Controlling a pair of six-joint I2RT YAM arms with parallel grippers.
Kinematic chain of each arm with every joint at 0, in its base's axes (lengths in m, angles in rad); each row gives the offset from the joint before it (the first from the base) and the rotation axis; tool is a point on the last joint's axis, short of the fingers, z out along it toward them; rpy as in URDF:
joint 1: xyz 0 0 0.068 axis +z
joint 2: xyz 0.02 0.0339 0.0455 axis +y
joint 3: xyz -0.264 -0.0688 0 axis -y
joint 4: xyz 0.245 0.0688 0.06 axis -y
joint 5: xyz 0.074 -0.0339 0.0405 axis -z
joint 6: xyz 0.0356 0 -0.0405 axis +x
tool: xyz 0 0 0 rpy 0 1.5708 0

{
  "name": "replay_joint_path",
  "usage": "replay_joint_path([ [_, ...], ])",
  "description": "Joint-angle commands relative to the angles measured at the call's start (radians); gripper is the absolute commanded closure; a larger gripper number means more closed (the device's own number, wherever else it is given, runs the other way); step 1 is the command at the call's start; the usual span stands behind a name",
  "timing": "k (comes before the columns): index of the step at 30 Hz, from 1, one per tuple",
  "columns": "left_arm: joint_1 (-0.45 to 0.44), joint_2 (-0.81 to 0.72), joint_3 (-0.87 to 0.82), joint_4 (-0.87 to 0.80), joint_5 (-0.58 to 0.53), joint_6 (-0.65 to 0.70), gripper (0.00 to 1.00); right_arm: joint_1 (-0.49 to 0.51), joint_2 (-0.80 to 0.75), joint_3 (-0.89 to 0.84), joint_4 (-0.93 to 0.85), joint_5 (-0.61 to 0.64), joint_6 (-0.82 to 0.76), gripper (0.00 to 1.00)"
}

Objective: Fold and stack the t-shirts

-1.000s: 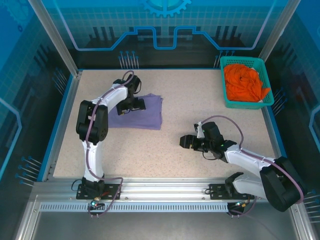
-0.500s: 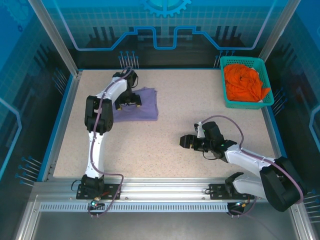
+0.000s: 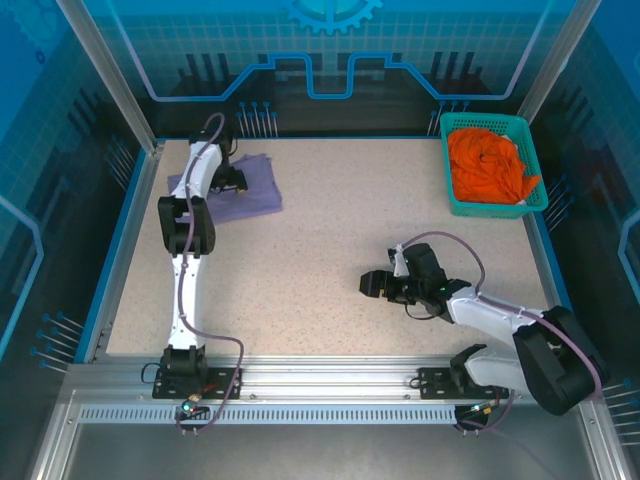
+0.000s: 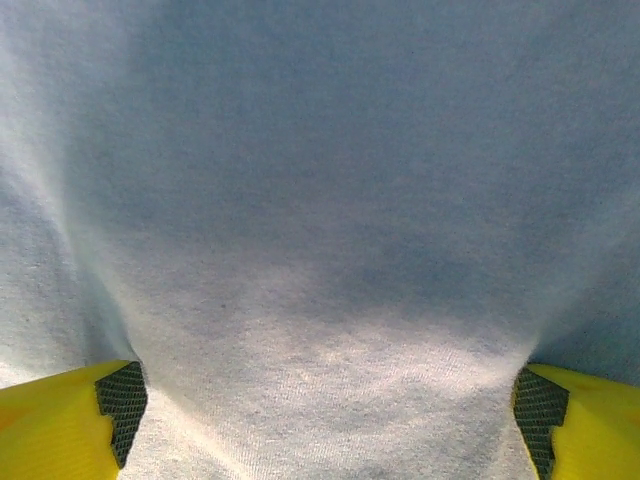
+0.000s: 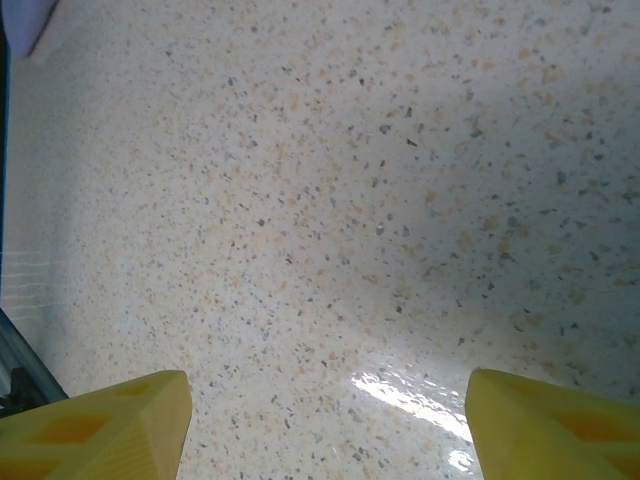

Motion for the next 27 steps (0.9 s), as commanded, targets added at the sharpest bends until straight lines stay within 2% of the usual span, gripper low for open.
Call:
replay_joint_path([
  [1,0.002,-0.019,0.042,-0.054,0.001,0.000,0.01,-0.013,0.024,0.035,0.003,-0.010,0.000,0.26],
  [4,0.003,-0.127,-0.026,-0.032,0.011,-0.060,0.01,-0.012,0.026,0.035,0.003,-0.011,0.001,0.26],
  [6,0.005,-0.251,-0.158,0.030,0.021,-0.128,0.01,-0.012,0.022,0.032,0.004,-0.009,0.001,0.26],
  [9,0.012,-0.461,-0.443,0.181,0.085,-0.267,0.02,-0.010,0.013,0.026,0.007,-0.008,0.001,0.26],
  [13,0.030,-0.701,-0.866,0.439,0.210,-0.485,0.17,-0.008,0.004,0.019,0.010,-0.009,0.001,0.26],
  [15,0.049,-0.768,-1.026,0.537,0.253,-0.580,0.18,-0.009,-0.003,0.014,0.013,-0.011,0.001,0.26],
  [19,0.105,-0.806,-1.205,0.659,0.305,-0.686,0.15,-0.009,-0.019,0.002,0.016,-0.011,-0.001,0.26],
  [27,0.168,-0.706,-1.209,0.704,0.334,-0.705,0.08,-0.010,-0.018,0.002,0.023,-0.014,-0.002,0.26],
])
